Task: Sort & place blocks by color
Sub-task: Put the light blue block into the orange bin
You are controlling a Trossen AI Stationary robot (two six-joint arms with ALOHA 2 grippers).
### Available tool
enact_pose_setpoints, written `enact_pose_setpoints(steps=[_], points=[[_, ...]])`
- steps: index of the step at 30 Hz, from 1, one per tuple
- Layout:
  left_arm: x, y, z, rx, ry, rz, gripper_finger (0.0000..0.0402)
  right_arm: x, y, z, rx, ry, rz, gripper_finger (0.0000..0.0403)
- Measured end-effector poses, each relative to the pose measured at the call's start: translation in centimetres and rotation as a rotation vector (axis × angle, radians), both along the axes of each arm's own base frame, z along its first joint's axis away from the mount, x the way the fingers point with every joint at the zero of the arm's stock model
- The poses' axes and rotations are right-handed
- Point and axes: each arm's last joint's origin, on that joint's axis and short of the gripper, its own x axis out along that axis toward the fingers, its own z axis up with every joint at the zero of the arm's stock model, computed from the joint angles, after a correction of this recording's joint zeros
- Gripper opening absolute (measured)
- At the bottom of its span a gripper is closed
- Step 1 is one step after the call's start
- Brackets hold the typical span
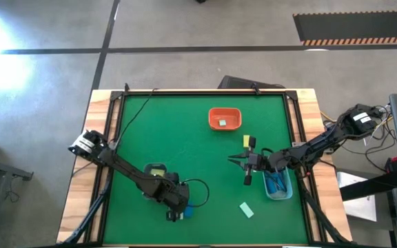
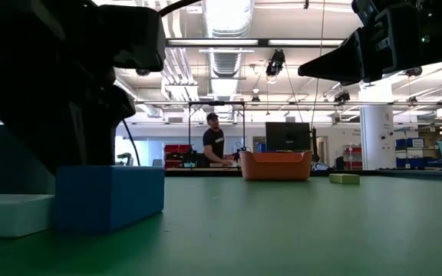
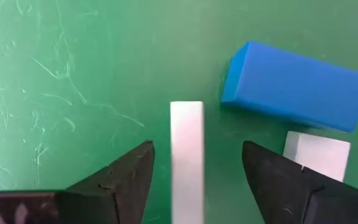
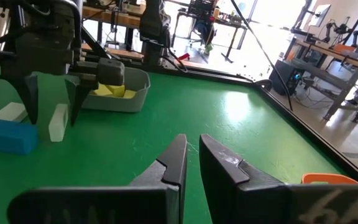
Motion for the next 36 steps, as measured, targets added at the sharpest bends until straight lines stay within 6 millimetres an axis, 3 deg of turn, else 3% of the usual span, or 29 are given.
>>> enact_pose_setpoints(steps=[7,16,19,24,30,36], points=[[0.0,0.1,-0.1,0.011,0.002,-0.016,0.0205,0.0,0.0,0.0,0.0,0.0,0.0,0.0033],[0.0,0.1,0.1,0.033,-0.007,-0.059,0.0038,0.0,0.0,0.0,0.0,0.0,0.0,0.0033],[0.1,0.3,0.6,0.052,-0.026,-0.098,0.004,0.0,0.0,0.0,0.0,-0.001,0.0,0.0033],[0.4,1.6,3.5,0.183,-0.16,-0.154,0.0044,0.0,0.0,0.1,0.005,-0.008,0.009,0.0033],[1.3,4.3,8.4,0.325,-0.468,-0.24,0.0047,0.2,0.4,0.9,0.05,-0.077,0.099,0.0038],[1.8,7.1,11.6,0.477,-0.739,-0.319,0.0048,1.4,0.7,3.1,0.067,-0.16,0.1,0.0084]])
